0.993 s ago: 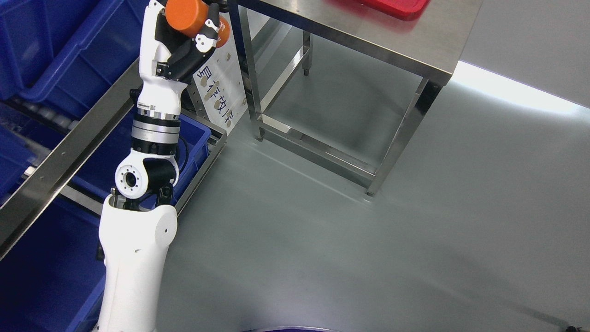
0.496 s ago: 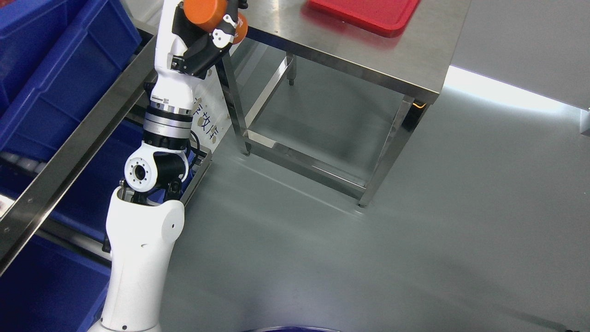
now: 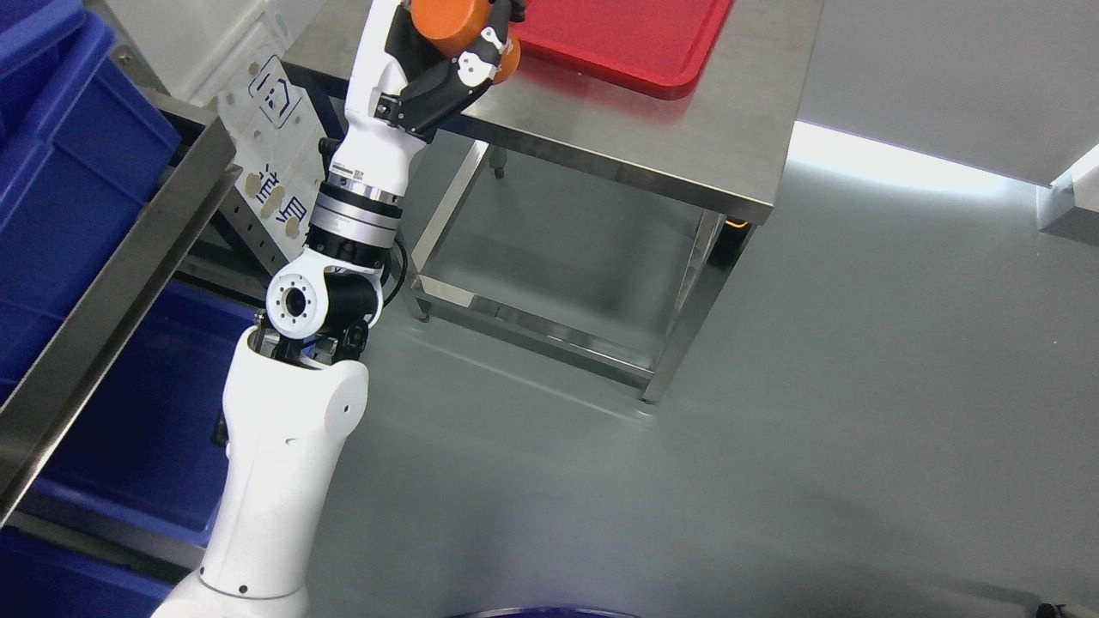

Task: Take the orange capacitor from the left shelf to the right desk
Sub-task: 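Lower the held container onto the red tray with the left hand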

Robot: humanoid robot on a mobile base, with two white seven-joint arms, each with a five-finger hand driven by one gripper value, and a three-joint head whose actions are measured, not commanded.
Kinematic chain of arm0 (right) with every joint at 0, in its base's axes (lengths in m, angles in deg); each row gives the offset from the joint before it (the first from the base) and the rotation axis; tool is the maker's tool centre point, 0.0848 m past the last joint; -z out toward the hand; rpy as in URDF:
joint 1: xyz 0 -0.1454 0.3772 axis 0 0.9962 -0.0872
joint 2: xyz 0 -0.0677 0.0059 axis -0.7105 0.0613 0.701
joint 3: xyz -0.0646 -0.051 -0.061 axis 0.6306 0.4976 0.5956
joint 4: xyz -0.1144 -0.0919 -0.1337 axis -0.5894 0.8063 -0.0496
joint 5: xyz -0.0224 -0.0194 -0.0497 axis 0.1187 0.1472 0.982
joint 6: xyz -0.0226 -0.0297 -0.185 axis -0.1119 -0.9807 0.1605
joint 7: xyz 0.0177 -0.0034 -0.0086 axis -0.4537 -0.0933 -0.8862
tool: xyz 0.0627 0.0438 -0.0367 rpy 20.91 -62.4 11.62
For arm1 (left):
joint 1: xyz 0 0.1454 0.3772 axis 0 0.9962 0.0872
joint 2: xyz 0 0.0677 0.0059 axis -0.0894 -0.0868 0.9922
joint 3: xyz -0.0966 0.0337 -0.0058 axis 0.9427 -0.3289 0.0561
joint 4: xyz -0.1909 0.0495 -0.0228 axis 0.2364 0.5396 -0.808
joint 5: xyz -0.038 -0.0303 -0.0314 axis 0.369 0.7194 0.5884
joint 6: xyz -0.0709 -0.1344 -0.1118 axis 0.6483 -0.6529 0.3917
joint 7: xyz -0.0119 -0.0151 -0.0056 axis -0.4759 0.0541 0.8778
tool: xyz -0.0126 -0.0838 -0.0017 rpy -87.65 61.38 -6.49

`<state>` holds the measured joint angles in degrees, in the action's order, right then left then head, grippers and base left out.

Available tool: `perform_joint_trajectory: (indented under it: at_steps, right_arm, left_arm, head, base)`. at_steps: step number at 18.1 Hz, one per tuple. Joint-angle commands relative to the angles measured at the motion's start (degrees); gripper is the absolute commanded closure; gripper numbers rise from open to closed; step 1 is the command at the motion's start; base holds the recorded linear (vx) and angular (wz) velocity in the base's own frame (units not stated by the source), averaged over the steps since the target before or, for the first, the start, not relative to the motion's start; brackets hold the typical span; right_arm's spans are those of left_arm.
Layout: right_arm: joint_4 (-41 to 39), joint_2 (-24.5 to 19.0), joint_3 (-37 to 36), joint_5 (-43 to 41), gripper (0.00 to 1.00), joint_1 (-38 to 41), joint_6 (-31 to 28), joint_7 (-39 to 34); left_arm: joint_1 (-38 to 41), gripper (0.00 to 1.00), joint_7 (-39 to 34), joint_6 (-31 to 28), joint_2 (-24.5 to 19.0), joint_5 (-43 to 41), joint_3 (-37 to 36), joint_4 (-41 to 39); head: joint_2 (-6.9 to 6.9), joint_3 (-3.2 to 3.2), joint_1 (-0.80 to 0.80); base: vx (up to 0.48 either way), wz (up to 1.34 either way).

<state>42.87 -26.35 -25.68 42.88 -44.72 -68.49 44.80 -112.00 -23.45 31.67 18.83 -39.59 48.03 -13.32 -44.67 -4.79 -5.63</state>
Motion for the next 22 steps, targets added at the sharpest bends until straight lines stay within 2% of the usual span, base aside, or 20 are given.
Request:
perform_joint_trajectory:
  at_steps: [1,4,7,11,14,22]
  right_arm:
    - [-1.00,1.00,-0.97,0.18,0.00,0.17,0.03,-0.01]
    - [-1.00,1.00,-0.97,0.18,0.00,0.17,0.03,-0.01]
    - [-1.00,1.00,-0.97,0.18,0.00,0.17,0.03,-0.01]
    - [-1.00,1.00,-0.97,0.18,0.00,0.17,0.03,-0.01]
    - [-1.00,1.00,-0.97,0.18,0.00,0.17,0.03,-0.01]
    - [-1.00,1.00,-0.97,0.18,0.00,0.17,0.03,-0.01]
  left_arm:
    - [-5.90,0.98,-0.11,-0.91,-1.00,-0.39,-6.32,9.32]
    - [-11.79,0.98,-0.11,-1.70,-1.00,-0.39,-7.37,16.87]
    - [-15.40,0.97,-0.63,-4.86,-1.00,-0.39,-11.40,23.64]
    - [-19.44,0.97,-3.18,-6.01,-1.00,-1.09,-16.85,34.35]
    - [-20.42,0.96,-3.54,-6.01,-1.00,-1.18,-19.85,38.59]
    - [-21.74,0.93,-3.62,-5.92,-1.00,-3.91,-20.03,45.37]
  head:
    - [0.00,0.00,0.00]
    - [0.00,0.00,0.00]
    - [0.00,0.00,0.00]
    - [0.00,0.00,0.00]
    - [0.00,0.00,0.00]
    - [0.00,0.00,0.00]
  base:
    - [0.161,-0.13]
    - [0.182,-0.14]
    - [0.174,-0.15]
    - [0.180,-0.06]
    - [0.190,0.00]
    - [0.190,0.03]
